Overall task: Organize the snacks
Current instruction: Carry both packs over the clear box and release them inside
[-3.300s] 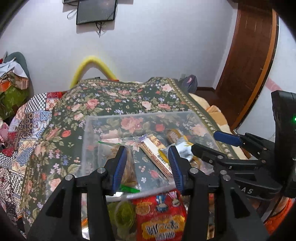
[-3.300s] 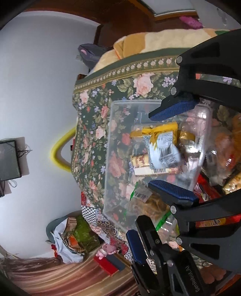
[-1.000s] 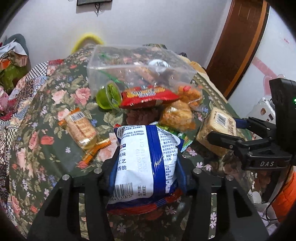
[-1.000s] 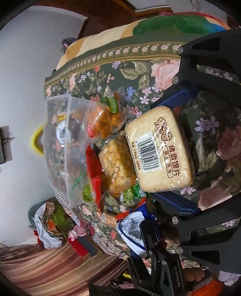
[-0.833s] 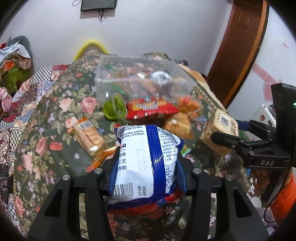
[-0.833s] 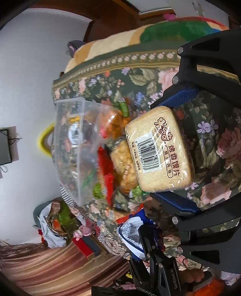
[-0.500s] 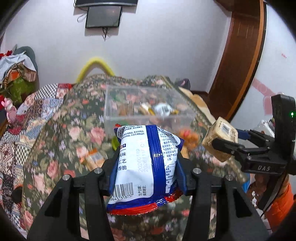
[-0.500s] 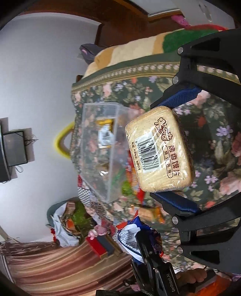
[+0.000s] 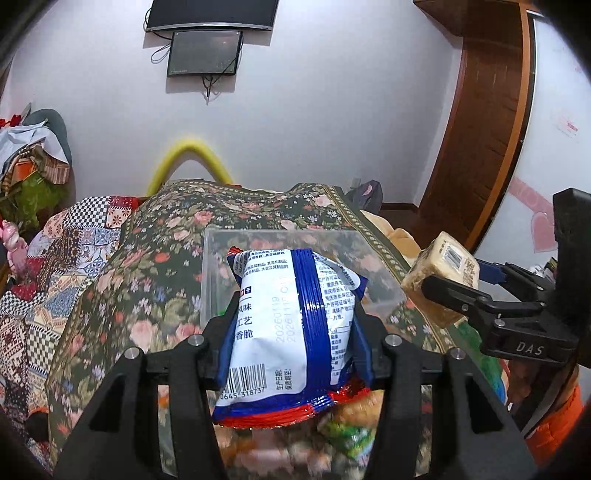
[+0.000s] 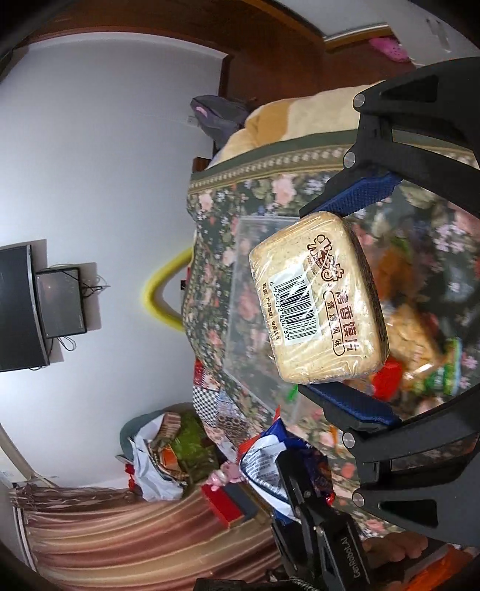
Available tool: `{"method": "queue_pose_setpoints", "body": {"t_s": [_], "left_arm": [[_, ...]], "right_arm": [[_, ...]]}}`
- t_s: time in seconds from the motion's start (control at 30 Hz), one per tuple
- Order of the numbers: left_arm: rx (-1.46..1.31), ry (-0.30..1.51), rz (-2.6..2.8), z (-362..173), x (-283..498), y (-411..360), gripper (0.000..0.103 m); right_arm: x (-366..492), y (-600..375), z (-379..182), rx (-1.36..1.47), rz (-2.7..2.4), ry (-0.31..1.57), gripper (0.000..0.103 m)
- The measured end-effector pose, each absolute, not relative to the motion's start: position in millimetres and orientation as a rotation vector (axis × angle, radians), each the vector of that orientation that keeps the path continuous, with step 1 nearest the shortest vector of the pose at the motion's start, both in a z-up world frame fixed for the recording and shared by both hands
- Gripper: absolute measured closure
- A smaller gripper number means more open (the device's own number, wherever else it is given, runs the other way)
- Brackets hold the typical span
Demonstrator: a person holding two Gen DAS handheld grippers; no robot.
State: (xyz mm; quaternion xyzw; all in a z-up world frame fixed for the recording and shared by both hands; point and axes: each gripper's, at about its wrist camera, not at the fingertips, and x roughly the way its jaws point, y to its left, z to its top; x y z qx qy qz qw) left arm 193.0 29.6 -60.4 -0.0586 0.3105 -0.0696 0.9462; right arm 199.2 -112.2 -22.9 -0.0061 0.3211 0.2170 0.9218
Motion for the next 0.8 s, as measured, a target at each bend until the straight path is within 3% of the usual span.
{"method": "queue_pose_setpoints", "body": {"t_s": [0.8], "left_arm": [[-0.128, 0.795, -0.125, -126, 335, 26, 0.052]], "right_arm": [[317, -96, -70, 0.001, 0.375, 0.797, 0.021]]}}
